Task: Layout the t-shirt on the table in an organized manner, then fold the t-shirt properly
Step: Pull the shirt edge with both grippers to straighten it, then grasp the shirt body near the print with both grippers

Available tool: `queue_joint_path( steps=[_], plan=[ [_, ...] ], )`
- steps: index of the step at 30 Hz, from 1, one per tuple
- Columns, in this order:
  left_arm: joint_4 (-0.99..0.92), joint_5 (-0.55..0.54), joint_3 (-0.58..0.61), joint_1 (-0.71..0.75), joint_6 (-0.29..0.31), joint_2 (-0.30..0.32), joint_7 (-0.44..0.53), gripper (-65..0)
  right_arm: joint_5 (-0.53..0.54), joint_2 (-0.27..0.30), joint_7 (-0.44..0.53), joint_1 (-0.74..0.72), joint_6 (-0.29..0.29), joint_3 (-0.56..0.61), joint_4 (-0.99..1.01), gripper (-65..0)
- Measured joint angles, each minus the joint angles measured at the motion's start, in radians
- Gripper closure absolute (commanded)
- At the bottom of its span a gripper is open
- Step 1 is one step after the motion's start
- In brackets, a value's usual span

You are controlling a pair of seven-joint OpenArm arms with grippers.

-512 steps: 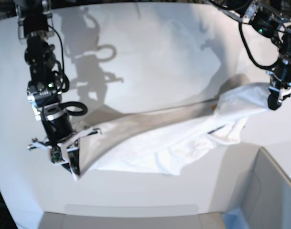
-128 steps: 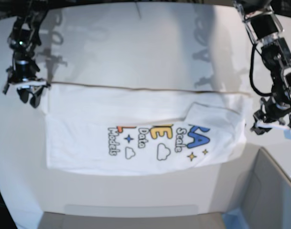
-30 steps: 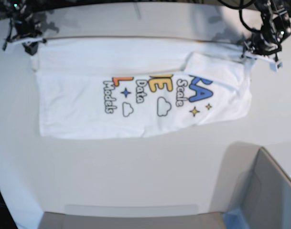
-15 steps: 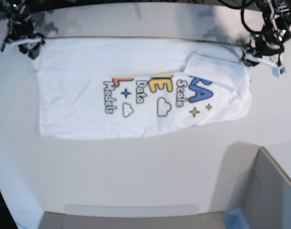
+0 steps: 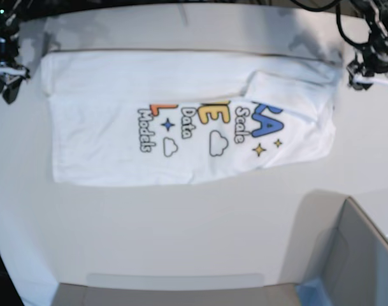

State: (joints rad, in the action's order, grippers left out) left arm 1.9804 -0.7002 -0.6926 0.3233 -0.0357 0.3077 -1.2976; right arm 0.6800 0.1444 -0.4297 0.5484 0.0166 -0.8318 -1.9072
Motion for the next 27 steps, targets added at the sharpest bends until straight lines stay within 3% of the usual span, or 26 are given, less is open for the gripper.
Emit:
queue_joint_path(
  steps=[3,6,10,13,19,23,27],
  plan=[
    [0.000,-0.001,0.113,-0.161,-0.001,0.034,0.012,-26.5,-0.003,0.059,0.009,-0.050,0.003,0.126,-0.012,-27.6],
    [-0.009,0.003,0.341,-0.293,0.000,0.101,0.013,-26.5,-0.001,0.107,0.009,-0.085,-0.010,0.285,-0.014,-27.6],
    [-0.068,0.009,0.578,-0.442,0.008,0.158,0.016,-26.6,-0.106,0.116,0.001,-0.118,0.008,0.467,-0.012,-27.6],
    [-0.170,0.125,0.689,-0.500,0.000,0.170,0.019,-26.7,-0.186,0.114,-0.018,-0.156,0.003,0.559,-0.011,-27.6],
    [-0.403,0.268,0.910,-0.525,0.005,0.170,0.159,-30.6,-0.231,0.104,-0.209,-0.229,0.003,0.620,-0.011,-27.6],
    [-0.521,0.363,0.966,-0.549,0.000,0.172,0.229,-33.3,-0.232,0.066,-0.222,-0.253,0.001,0.618,-0.011,-27.6],
    [-0.594,0.369,0.974,-0.555,0.000,0.174,0.308,-34.1,-0.235,0.071,-0.225,-0.246,0.003,0.615,-0.011,-27.6]
  ],
)
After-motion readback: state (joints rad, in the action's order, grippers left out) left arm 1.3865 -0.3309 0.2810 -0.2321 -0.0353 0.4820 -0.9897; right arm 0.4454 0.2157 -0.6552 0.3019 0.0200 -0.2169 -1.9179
